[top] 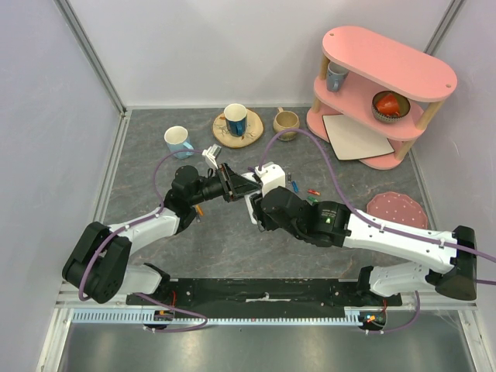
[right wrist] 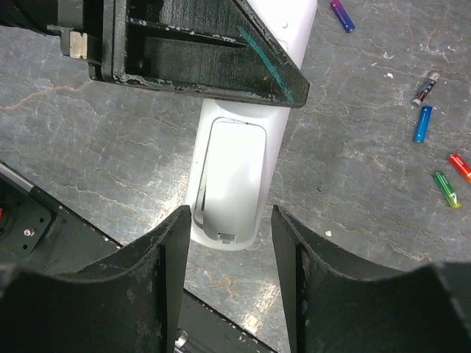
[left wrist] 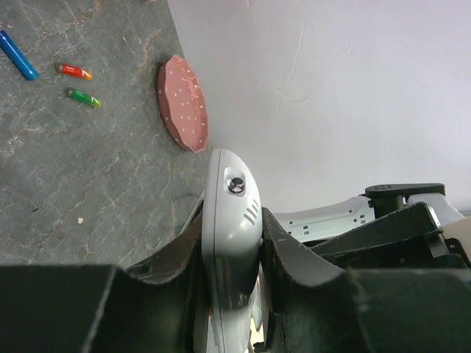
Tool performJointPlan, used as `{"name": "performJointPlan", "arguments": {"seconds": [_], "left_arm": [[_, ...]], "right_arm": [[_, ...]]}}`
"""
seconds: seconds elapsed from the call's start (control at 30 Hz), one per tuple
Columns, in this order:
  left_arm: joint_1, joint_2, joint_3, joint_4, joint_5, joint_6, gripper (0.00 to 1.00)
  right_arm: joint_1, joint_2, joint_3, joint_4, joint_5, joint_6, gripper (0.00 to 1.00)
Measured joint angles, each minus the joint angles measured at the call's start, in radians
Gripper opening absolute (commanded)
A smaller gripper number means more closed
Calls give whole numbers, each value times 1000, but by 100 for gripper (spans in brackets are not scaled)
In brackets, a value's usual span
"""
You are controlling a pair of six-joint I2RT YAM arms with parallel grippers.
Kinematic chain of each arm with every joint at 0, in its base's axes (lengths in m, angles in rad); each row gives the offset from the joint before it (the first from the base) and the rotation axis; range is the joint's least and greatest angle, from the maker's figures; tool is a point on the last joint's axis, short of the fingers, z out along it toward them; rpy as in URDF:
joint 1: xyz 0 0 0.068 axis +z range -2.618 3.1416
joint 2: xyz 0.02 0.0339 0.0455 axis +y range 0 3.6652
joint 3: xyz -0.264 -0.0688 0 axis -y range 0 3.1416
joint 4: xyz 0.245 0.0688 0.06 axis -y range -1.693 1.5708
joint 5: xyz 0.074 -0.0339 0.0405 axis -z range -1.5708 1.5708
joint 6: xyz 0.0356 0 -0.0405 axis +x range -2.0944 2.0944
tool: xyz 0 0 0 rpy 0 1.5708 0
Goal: Load the batteries into the remote control
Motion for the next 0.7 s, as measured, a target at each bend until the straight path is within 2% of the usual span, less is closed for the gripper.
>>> {"name": "performJointPlan", "arguments": {"seconds": [0.27,0.5,0.7], "left_arm": [[0,-1,0,2,0,-2,2],[1,-1,-1,2,-1,-2,2],[5,-1,-8,6,-2,-2,2]], "right_arm": [[-8,10,-2,19,-19,-11,49],[-15,12,-3,26,-31,-20,28],[-21,11,-5,27,-34,-23,22]]}}
